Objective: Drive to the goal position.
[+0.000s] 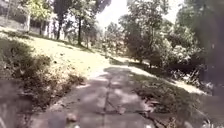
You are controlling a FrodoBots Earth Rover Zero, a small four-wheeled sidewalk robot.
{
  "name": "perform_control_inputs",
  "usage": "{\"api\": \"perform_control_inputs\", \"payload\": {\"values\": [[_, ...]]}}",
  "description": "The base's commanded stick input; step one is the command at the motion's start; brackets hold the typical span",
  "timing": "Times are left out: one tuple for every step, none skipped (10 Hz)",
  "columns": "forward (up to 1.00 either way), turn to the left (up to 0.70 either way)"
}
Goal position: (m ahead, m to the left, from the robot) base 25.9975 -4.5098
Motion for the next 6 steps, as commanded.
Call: {"api": "perform_control_inputs", "payload": {"values": [[0.45, 0.0], [0.45, 0.0], [0.45, 0.0], [0.45, 0.0], [0.45, 0.0], [0.45, 0.0]]}}
